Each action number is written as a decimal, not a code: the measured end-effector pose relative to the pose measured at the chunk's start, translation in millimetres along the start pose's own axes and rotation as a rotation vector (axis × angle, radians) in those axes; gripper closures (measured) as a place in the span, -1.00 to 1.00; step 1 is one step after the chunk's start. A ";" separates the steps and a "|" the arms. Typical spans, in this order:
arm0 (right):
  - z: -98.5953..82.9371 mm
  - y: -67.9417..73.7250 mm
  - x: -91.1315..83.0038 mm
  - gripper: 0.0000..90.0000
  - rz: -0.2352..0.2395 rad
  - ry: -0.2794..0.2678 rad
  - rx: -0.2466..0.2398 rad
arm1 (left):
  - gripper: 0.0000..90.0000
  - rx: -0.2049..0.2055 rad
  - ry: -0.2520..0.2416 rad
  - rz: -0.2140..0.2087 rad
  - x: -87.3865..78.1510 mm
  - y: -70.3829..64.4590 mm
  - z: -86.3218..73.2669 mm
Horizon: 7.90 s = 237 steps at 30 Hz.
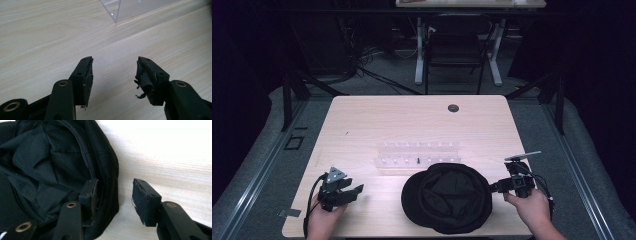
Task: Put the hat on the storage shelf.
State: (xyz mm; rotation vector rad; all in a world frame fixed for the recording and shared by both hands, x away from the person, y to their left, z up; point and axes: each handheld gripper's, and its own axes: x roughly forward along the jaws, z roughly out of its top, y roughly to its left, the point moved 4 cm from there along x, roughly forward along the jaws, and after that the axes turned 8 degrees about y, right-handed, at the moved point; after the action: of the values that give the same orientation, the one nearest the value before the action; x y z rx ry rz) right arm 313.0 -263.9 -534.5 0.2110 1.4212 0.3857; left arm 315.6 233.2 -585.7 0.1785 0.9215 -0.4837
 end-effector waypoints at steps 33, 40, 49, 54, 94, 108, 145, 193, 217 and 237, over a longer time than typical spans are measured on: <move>7.6 -29.5 -6.0 0.22 0.019 0.027 0.072 | -0.07 -0.009 0.027 -0.001 4.7 0.9 -1.2; 5.9 -26.4 -7.1 -0.44 -0.019 0.006 0.025 | -0.53 -0.067 -0.004 -0.015 4.9 2.2 2.0; 4.9 -21.8 -6.3 -0.39 -0.023 0.008 -0.021 | -0.61 -0.062 0.018 -0.013 8.2 -0.4 1.6; 5.9 -22.4 -1.3 -0.25 -0.049 0.018 -0.017 | -0.56 -0.048 0.039 0.009 9.7 0.1 0.4; 12.2 -28.7 23.4 0.67 -0.005 0.112 0.016 | -0.04 -0.051 0.064 -0.012 7.0 -5.9 1.6; 12.6 -35.5 18.9 0.95 0.173 0.127 0.086 | 0.18 -0.047 0.083 -0.026 7.0 -4.8 1.0; 22.4 11.7 -57.7 0.96 0.017 0.161 -0.014 | 0.09 -0.050 0.081 -0.014 7.1 -4.6 0.4; 29.3 74.1 -108.5 0.96 0.553 0.105 -0.011 | 0.08 -0.047 0.069 -0.003 7.0 -5.6 1.5; 41.3 88.9 -147.0 0.96 0.624 0.000 -0.073 | 0.07 -0.047 0.069 -0.003 6.4 -5.0 1.5; 62.3 102.8 -167.9 0.96 0.649 -0.066 -0.104 | -0.09 -0.048 0.064 -0.014 7.0 -4.8 1.5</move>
State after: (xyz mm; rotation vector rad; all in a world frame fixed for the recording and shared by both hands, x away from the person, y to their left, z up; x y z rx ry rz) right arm 343.6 -228.2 -333.4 0.5990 1.2386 0.9719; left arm 317.9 226.1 -590.1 0.1450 0.9966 -0.4703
